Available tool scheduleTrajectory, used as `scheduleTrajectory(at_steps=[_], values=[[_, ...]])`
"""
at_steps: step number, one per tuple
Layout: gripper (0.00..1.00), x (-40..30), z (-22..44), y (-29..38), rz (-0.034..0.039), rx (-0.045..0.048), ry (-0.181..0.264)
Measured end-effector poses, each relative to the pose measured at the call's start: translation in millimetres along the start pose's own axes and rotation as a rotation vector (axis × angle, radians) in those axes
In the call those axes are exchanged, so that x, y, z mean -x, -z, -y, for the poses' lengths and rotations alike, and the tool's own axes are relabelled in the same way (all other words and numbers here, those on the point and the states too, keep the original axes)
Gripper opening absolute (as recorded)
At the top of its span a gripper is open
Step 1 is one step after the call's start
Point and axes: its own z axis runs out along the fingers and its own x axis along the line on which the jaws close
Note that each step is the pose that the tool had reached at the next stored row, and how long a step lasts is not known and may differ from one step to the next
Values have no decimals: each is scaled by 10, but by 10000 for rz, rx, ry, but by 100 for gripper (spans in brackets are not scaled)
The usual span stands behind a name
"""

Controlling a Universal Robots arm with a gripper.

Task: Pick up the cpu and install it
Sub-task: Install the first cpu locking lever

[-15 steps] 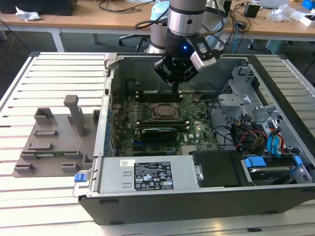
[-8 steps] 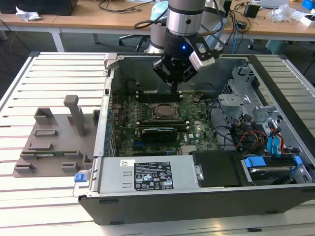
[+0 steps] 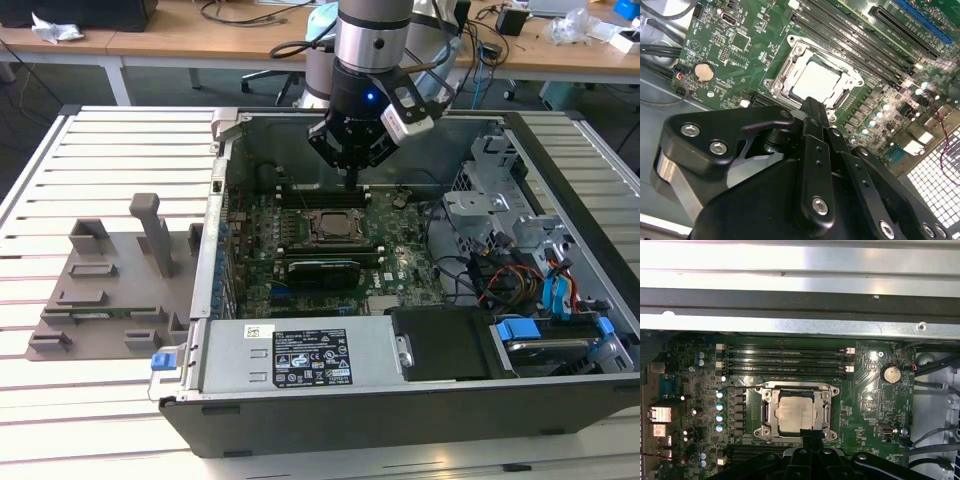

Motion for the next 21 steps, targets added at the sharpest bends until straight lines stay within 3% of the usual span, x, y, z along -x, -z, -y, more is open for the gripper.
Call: scheduleTrajectory(at_steps=[21], values=[[11,-185,-4,-1,0,0,0]])
